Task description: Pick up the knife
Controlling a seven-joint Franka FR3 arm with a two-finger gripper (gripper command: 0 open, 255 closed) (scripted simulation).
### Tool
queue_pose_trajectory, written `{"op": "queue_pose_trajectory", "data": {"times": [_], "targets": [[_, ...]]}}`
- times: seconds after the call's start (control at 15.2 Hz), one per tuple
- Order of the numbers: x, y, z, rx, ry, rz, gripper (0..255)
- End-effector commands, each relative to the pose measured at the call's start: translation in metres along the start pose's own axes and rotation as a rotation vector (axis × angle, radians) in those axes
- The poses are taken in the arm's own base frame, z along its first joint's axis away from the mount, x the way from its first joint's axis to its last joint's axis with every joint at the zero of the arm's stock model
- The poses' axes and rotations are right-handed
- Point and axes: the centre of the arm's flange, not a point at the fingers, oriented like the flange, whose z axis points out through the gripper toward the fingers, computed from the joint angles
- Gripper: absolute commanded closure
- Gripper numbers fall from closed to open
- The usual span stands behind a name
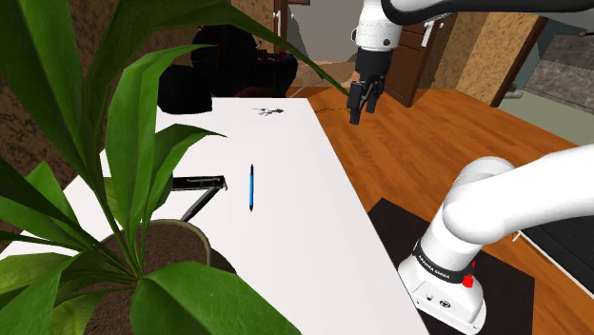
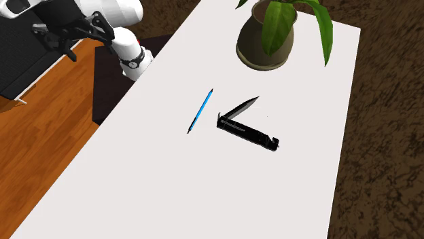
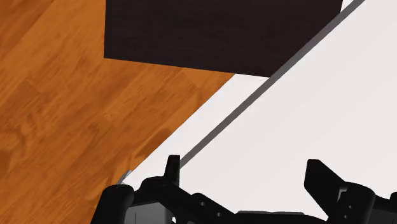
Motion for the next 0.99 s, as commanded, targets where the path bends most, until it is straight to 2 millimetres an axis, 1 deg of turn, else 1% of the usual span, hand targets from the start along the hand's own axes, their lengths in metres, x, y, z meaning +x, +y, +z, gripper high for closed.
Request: {"op": "queue_pose_trajectory", "data": {"times": [0.0,0.46,0.92], "targets": [[0.000,0.000,0.000,0.000,0.000,0.000,0],[0.074,-0.052,0.018,-0.010,0.004,-0.140,0],[0.141,-0.114,0.037,-0.019,0.008,-0.280,0]]}}
